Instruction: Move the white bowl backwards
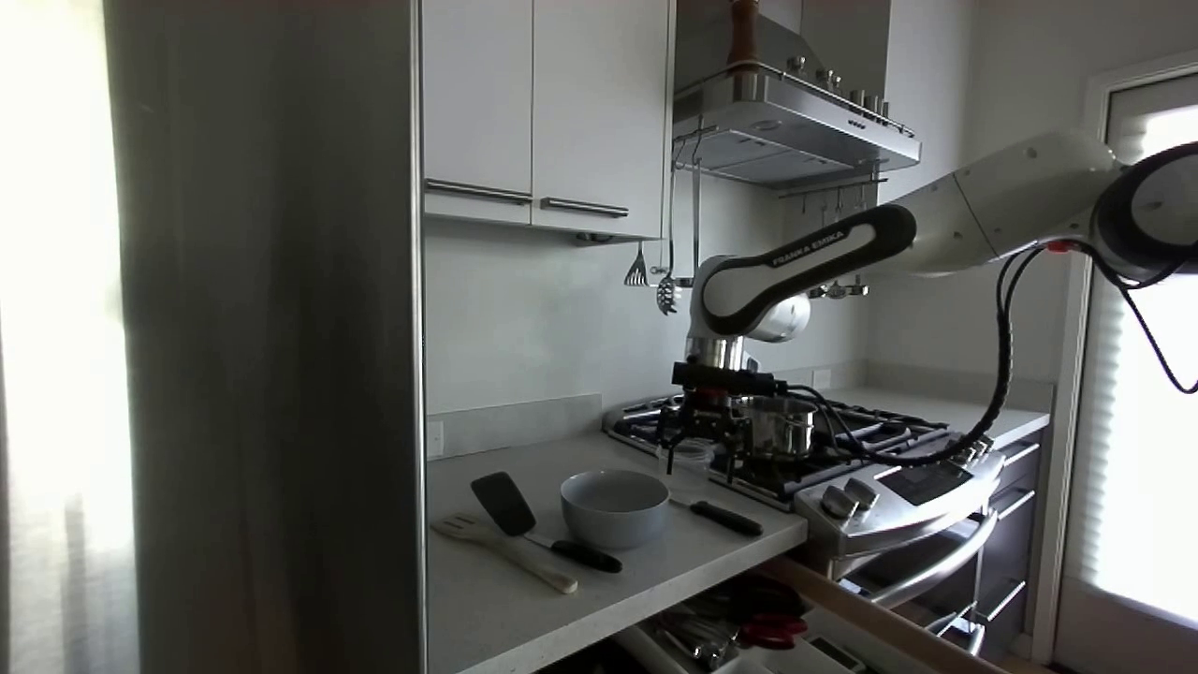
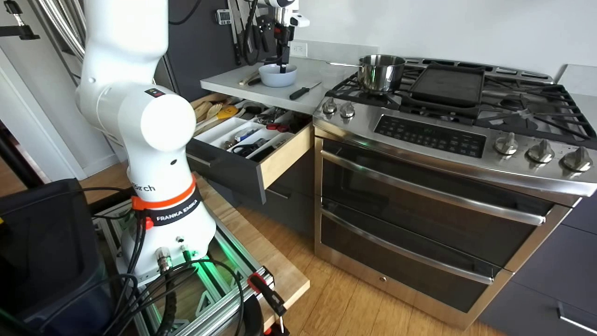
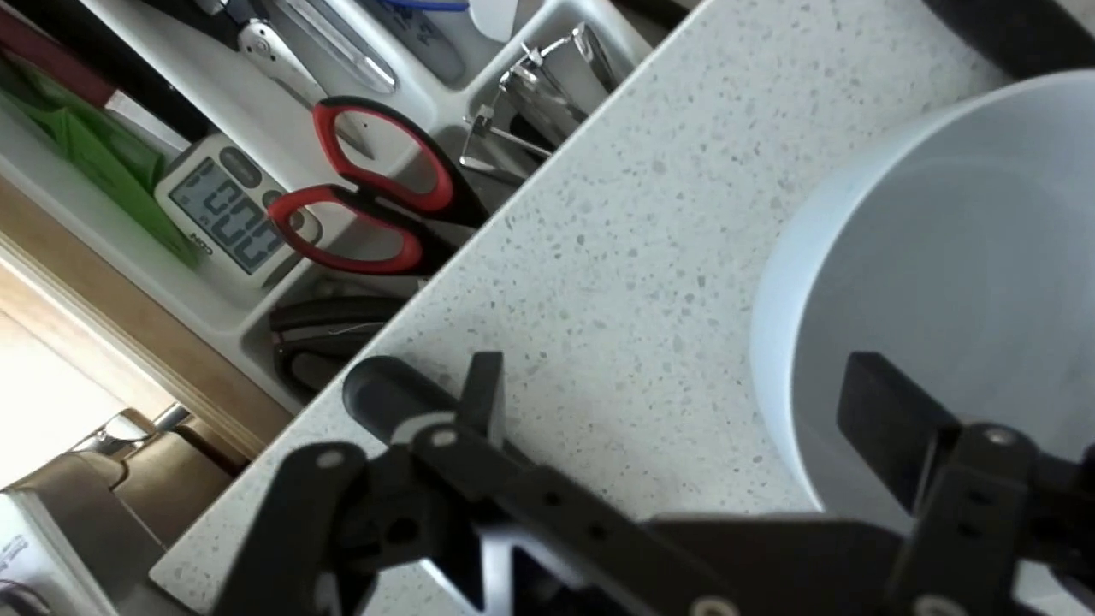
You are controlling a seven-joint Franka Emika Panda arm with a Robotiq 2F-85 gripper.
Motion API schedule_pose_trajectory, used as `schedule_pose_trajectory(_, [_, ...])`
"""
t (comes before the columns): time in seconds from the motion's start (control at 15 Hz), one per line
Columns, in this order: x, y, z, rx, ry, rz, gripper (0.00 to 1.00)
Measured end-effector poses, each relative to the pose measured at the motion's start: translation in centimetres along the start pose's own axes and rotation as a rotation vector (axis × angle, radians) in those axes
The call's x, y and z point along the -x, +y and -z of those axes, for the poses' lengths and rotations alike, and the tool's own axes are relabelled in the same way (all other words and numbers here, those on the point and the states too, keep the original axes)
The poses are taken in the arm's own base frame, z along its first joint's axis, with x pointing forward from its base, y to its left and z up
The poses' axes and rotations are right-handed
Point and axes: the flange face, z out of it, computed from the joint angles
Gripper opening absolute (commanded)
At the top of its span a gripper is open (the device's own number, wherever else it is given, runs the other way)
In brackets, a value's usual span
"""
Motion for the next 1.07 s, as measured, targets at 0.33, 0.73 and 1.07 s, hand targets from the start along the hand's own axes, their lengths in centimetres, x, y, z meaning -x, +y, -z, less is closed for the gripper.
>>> schedule_pose_trajectory(0.33, [0.0,-2.8,-0.1,0.004,0.051,0.025,1.0])
schedule_pose_trajectory(0.73, [-0.3,-4.4,-1.6,-0.008,0.082,0.054,1.0])
schedule_pose_trajectory(1.07, [-0.8,-5.3,-3.0,-0.054,0.123,0.091,0.95])
